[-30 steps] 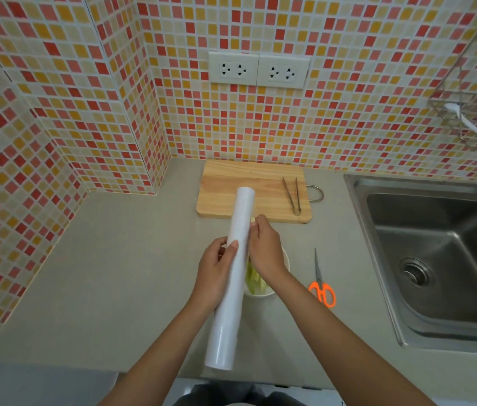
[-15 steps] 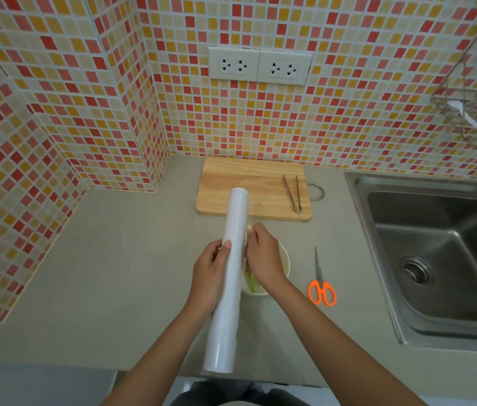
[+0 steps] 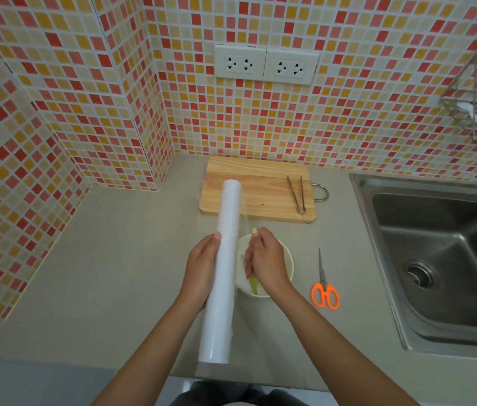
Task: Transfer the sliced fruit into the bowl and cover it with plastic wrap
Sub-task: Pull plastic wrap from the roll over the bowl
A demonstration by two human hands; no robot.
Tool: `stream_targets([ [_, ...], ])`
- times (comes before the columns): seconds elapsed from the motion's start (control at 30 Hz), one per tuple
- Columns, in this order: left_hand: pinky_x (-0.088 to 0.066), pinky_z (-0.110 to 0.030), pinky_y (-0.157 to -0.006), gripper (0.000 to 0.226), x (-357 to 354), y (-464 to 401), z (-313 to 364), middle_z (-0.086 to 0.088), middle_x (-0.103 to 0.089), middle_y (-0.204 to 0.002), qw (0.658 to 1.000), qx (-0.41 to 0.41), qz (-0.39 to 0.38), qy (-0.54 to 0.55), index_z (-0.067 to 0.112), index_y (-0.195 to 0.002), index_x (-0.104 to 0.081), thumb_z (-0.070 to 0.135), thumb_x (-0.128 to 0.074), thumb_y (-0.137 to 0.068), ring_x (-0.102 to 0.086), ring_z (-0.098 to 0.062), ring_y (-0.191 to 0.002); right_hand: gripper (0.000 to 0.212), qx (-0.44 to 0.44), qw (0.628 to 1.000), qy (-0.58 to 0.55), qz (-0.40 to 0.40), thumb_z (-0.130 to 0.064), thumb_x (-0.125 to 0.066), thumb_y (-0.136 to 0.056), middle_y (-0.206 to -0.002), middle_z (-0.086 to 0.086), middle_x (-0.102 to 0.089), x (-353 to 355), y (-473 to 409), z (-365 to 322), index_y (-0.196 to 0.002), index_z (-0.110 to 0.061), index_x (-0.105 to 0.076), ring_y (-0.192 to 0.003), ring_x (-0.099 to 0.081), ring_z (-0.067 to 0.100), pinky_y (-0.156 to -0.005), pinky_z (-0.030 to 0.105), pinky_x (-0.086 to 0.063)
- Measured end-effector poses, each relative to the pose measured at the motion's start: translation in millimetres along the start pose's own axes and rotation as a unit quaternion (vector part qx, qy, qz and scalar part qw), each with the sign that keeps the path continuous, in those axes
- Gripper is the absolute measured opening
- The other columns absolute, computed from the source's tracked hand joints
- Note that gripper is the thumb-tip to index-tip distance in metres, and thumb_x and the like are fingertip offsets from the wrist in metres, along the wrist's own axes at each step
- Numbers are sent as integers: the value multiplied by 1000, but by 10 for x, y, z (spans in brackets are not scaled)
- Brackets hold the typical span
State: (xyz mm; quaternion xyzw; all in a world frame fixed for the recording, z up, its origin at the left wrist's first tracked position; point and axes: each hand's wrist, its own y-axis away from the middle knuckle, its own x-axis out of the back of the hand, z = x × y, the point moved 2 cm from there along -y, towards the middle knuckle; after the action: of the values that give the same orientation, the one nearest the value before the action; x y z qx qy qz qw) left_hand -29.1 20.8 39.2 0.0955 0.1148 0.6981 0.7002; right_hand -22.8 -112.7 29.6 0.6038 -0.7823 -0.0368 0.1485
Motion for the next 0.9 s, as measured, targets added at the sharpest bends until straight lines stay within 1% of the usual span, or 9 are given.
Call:
stream_targets([
  [0.07,-41,-30,-63,30,45,-23,16,-4,-57,-72,999,10,13,28,11,-79,-59,29,-45,-99,-52,-18,-68,33,-29,999,-40,11,-24,-33,-101,-57,14,-47,68,-9,15,-70,-13,-39,-37,-42,25,-32,18,-28],
  [0.13,-42,-30,-61,30,60,-40,26,-1,-57,-69,999,4,22,34,15,-74,-58,27,-46,-99,-53,-17,-65,42,-50,998,3,-24,-45,-35,-98,-52,8,-50,31,43,37,-72,-14,-44,-34,-46,23,-33,18,-30],
  [0.2,-44,-30,-62,28,27,-55,26,-1,-60,-68,999,-6,14,33,16,-77,-61,27,-46,-99,-56,-19,-65,44,-40,996,56,-63,-54,-37,-94,-52,1,-52,-96,135,63,-70,-17,-45,-39,-49,20,-39,21,-34],
  [0.3,-48,-30,-64,28,-35,-73,19,1,-63,-71,1000,-19,0,20,16,-83,-63,34,-49,-98,-60,-16,-67,34,28,996,64,-50,-31,-39,-98,-59,1,-48,-197,234,55,-67,-17,-40,-53,-46,18,-49,29,-37],
  [0.4,-49,-28,-64,28,-31,-104,37,2,-64,-73,999,-33,4,-17,17,-84,-67,43,-59,-91,-60,-13,-67,32,38,995,81,-40,-17,-32,-101,-61,13,-48,-113,231,30,-71,-10,-38,-51,-45,25,-52,37,-40],
  [0.57,-45,-38,-66,34,-68,-123,38,-10,-57,-71,1000,-9,-20,11,17,-70,-58,40,-55,-94,-56,-25,-68,33,1,999,-3,-35,-20,-33,-102,-53,13,-45,-9,238,63,-73,-8,-41,-38,-40,22,-43,33,-36],
  [0.67,-42,-28,-63,37,-115,-147,19,5,-54,-62,1000,-23,0,-15,25,-63,-52,38,-48,-97,-52,-14,-62,41,15,999,32,-34,-39,-37,-99,-56,6,-47,-47,313,140,-73,-7,-43,-48,-45,18,-50,34,-39],
  [0.77,-34,-12,-48,42,-132,-187,7,17,-46,-49,996,-47,20,-70,29,-58,-43,39,-42,-99,-41,1,-47,33,46,995,85,-36,-27,-40,-98,-61,4,-46,-97,362,215,-70,-10,-39,-59,-42,20,-58,39,-38],
  [0.9,-30,-20,-53,43,-97,-261,9,14,-40,-52,995,-33,31,-95,24,-60,-36,41,-38,-100,-39,-4,-52,37,27,997,66,-21,-16,-37,-100,-56,-2,-42,-33,320,227,-63,-18,-37,-52,-39,19,-54,36,-34],
])
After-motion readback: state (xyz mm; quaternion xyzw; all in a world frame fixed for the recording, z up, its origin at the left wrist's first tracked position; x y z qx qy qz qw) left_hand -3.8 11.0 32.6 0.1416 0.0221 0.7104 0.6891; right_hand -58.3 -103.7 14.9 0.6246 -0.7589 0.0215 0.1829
